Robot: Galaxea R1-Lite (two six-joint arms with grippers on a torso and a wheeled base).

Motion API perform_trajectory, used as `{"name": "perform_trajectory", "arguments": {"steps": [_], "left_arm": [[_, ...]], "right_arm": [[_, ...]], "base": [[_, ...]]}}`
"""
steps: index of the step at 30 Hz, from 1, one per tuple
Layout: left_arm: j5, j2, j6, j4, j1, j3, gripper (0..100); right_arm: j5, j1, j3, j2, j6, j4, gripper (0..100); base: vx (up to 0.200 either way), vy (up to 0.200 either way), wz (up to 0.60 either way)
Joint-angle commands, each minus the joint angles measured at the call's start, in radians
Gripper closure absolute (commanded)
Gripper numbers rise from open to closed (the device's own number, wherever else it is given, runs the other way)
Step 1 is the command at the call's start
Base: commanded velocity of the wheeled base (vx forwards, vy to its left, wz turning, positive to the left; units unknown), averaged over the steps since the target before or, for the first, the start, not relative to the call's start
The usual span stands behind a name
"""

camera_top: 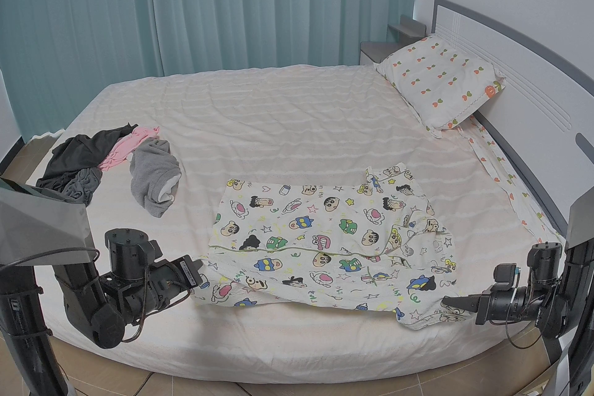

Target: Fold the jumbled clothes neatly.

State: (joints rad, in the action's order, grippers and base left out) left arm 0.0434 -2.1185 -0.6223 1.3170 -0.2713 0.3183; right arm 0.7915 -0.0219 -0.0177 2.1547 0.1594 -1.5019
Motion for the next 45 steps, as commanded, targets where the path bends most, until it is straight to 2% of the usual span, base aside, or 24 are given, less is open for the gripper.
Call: {"name": "perform_trajectory", "arguments": {"steps": [1,7,9,11,12,15,26,34,41,43,45], "left_arm": [[0.006,0.065,-0.005,-0.042,0.003,0.013,100],[0.053,0.13,-0.034,-0.168,0.004,0.019,100],[0.087,0.176,-0.037,-0.309,0.004,0.054,100],[0.089,0.18,-0.039,-0.325,0.004,0.058,100],[0.093,0.2,-0.04,-0.435,0.004,0.091,100],[0.096,0.201,-0.04,-0.487,0.004,0.1,100],[0.162,0.201,-0.039,-0.581,0.004,0.067,100],[0.207,0.203,-0.039,-0.608,0.004,0.03,100],[0.205,0.193,-0.036,-0.602,0.004,0.038,100],[0.202,0.181,-0.007,-0.599,0.001,0.035,100],[0.202,0.137,0.081,-0.591,0.006,0.031,100]], "right_arm": [[0.014,-0.013,0.018,-0.062,0.022,0.011,100],[0.009,-0.021,0.018,-0.093,0.017,0.088,100],[0.011,-0.02,0.018,-0.119,0.017,0.131,100],[0.011,-0.02,0.018,-0.121,0.017,0.135,100],[0.011,-0.018,0.018,-0.141,0.014,0.18,100],[0.011,-0.018,0.018,-0.15,-0.009,0.227,100],[0.012,-0.024,0.018,-0.17,-0.165,0.445,100],[0.011,-0.035,0.018,-0.179,-0.176,0.474,100],[0.014,-0.035,0.018,-0.177,-0.185,0.489,100],[0.014,-0.035,0.018,-0.18,-0.184,0.489,100],[0.014,-0.035,0.018,-0.18,-0.184,0.489,100]], "base": [[0.0,0.0,0.0],[0.0,0.0,0.0],[0.0,0.0,0.0],[0.0,0.0,0.0],[0.0,0.0,0.0],[0.0,0.0,0.0],[0.0,0.0,0.0],[0.0,0.0,0.0],[0.0,0.0,0.0],[0.0,0.0,0.0],[0.0,0.0,0.0]]}}
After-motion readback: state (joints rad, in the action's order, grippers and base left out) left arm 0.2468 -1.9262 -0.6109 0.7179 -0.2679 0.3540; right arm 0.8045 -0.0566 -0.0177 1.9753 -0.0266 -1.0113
